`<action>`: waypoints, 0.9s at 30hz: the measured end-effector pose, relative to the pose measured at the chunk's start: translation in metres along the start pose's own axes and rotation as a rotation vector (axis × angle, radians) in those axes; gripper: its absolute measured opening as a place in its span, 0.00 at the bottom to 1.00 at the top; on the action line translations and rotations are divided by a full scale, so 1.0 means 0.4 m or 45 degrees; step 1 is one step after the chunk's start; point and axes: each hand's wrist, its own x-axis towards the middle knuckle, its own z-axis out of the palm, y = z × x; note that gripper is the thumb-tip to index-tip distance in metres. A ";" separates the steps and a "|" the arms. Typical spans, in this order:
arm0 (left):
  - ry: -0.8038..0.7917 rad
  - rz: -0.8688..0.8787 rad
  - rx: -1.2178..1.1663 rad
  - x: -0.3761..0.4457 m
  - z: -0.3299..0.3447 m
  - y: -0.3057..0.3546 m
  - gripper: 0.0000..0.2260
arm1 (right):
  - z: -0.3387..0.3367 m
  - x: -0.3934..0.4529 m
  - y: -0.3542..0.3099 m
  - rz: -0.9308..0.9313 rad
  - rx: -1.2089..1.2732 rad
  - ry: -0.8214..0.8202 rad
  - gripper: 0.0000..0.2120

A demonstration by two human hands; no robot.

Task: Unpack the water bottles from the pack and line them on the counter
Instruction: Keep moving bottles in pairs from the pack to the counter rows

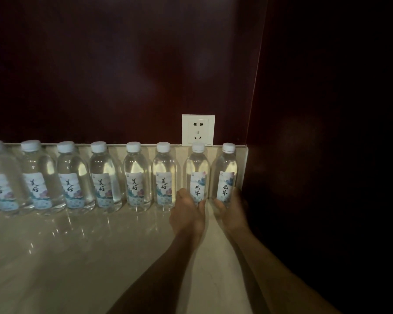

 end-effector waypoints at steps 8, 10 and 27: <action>0.014 -0.008 -0.012 0.000 0.001 0.000 0.16 | 0.001 0.007 0.009 0.002 0.047 0.001 0.26; 0.009 -0.016 -0.010 -0.001 -0.001 0.002 0.16 | -0.001 0.009 0.011 -0.024 0.030 0.012 0.28; 0.010 -0.012 0.029 0.011 0.009 -0.008 0.18 | 0.013 0.016 0.032 -0.105 -0.118 0.012 0.28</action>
